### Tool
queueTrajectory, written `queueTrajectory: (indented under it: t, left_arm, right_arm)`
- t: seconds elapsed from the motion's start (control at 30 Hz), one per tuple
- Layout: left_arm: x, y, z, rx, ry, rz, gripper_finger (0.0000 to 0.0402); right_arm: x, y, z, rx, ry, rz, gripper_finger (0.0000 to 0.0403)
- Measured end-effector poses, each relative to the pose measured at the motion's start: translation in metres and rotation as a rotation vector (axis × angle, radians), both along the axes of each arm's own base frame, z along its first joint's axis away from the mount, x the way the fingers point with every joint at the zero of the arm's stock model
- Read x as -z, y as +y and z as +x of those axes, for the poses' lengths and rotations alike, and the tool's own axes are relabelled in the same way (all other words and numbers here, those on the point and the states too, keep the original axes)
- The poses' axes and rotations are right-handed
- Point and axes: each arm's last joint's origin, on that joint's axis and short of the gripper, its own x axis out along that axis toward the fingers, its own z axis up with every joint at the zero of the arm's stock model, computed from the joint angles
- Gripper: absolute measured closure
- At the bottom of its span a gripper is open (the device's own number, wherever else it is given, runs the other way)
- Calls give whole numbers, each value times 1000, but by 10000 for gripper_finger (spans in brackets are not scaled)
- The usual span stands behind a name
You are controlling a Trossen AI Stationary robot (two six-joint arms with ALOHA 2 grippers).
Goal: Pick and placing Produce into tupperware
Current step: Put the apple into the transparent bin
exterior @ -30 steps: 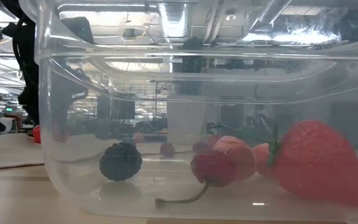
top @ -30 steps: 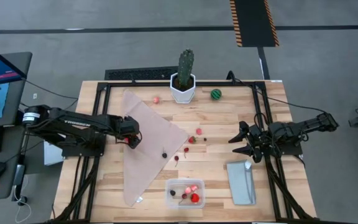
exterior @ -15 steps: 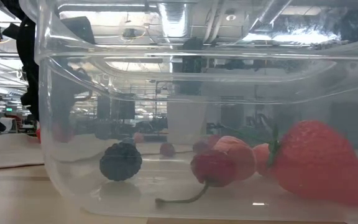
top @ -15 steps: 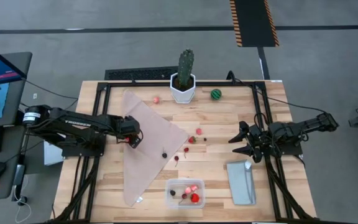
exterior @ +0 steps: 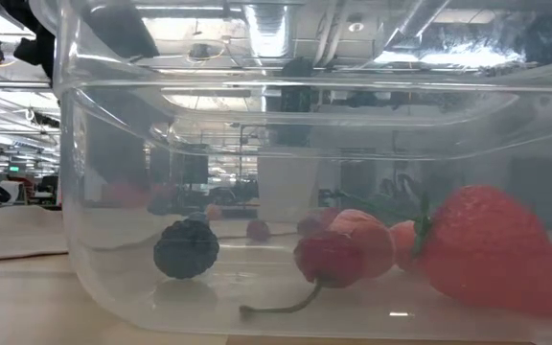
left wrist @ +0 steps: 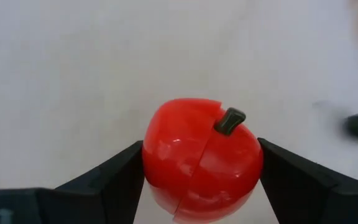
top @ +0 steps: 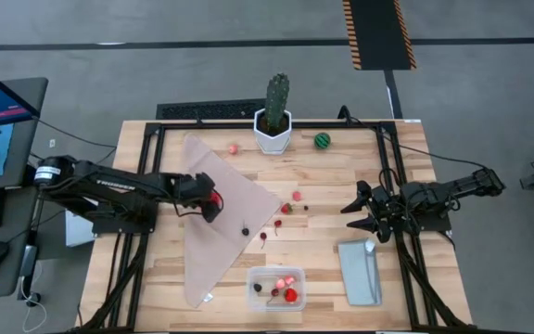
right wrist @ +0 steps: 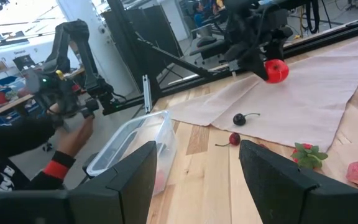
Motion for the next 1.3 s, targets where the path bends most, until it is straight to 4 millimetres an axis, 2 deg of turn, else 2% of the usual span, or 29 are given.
queueTrajectory:
  t: [0.37,0.6,0.9,1.13,1.3]
  left_arm:
    - [-19,-32,27,195,-327,30,132]
    - [-18,-59,56,281,-380,45,132]
    - [-48,-110,107,457,-455,144,132]
    - [-50,-158,127,549,-468,163,132]
    - [-49,-191,132,565,-485,169,132]
  right_arm:
    - [0,0,0,0,0,0,148]
    - [0,0,0,0,0,0,148]
    - [0,0,0,0,0,0,148]
    - [0,0,0,0,0,0,148]
    - [0,0,0,0,0,0,148]
